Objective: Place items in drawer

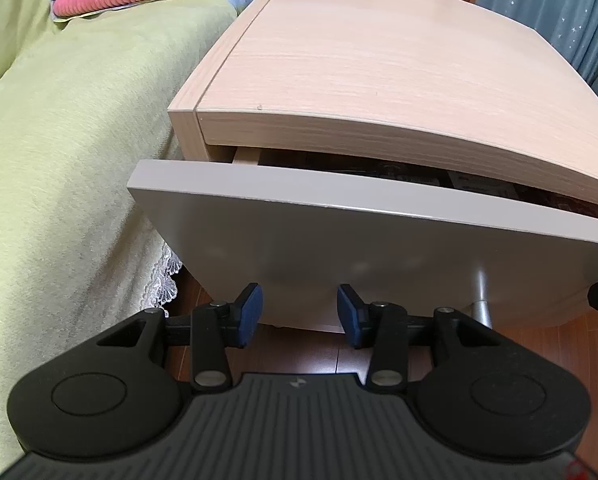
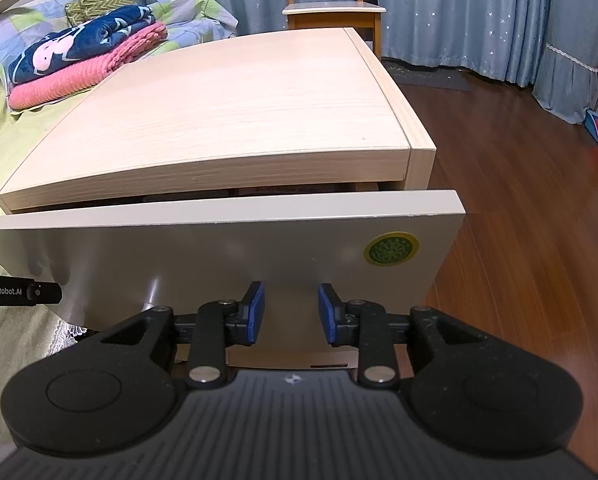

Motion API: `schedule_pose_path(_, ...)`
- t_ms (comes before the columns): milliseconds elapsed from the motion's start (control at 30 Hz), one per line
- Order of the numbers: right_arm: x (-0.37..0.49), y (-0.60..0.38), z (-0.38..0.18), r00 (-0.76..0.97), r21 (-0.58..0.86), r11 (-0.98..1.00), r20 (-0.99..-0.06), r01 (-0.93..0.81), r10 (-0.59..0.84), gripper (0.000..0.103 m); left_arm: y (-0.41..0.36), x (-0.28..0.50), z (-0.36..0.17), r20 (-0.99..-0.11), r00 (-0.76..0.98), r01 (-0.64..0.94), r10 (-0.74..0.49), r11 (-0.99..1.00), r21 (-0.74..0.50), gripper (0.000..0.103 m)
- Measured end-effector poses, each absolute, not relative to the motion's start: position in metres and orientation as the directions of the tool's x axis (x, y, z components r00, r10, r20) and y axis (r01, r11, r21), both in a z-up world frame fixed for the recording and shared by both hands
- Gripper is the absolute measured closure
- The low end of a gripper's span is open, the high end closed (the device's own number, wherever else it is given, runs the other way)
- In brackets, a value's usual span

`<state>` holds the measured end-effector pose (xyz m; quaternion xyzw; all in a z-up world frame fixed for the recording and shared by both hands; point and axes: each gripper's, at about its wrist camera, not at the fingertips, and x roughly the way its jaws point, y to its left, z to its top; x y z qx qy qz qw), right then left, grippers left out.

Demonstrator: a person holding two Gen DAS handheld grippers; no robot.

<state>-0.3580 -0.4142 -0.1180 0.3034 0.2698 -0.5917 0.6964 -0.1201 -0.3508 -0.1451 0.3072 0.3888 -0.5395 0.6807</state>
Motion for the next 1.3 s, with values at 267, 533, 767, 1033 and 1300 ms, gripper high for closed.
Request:
schedule_pose_path(267,-0.357,-0.421,-0.119,0.153,0.106,0.110,-0.736,0.988,-0.659,0.077,-0.351,-0.120,-0.145,-0.866,0.110,0.973,-0.488,0.231,-0.007,0.054)
schedule_pose_path(533,-0.356,-0.427,-0.120,0.149,0.104,0.108,-0.735,0.989,-0.661,0.077,-0.355,-0.121,-0.143,-0.865,0.109,0.973,-0.490,0.233,-0.009,0.054)
schedule_pose_path(767,-0.357,-0.430,-0.121,0.148,0.099,0.111,-0.734,0.989,-0.663,0.077,-0.354,-0.122,-0.140,-0.862,0.109,0.972,-0.495,0.237,-0.013,0.054)
schedule_pose_path(1033,-0.358,-0.431,-0.121,0.150,0.101,0.111,-0.733,0.989,-0.663,0.077,-0.358,-0.126,-0.140,-0.861,0.110,0.971,-0.496,0.239,-0.013,0.054)
schedule_pose_path(1300,-0.360,-0.432,-0.119,0.149,0.101,0.110,-0.734,0.989,-0.663,0.077,-0.362,-0.120,-0.141,-0.863,0.106,0.971,-0.494,0.239,-0.018,0.054)
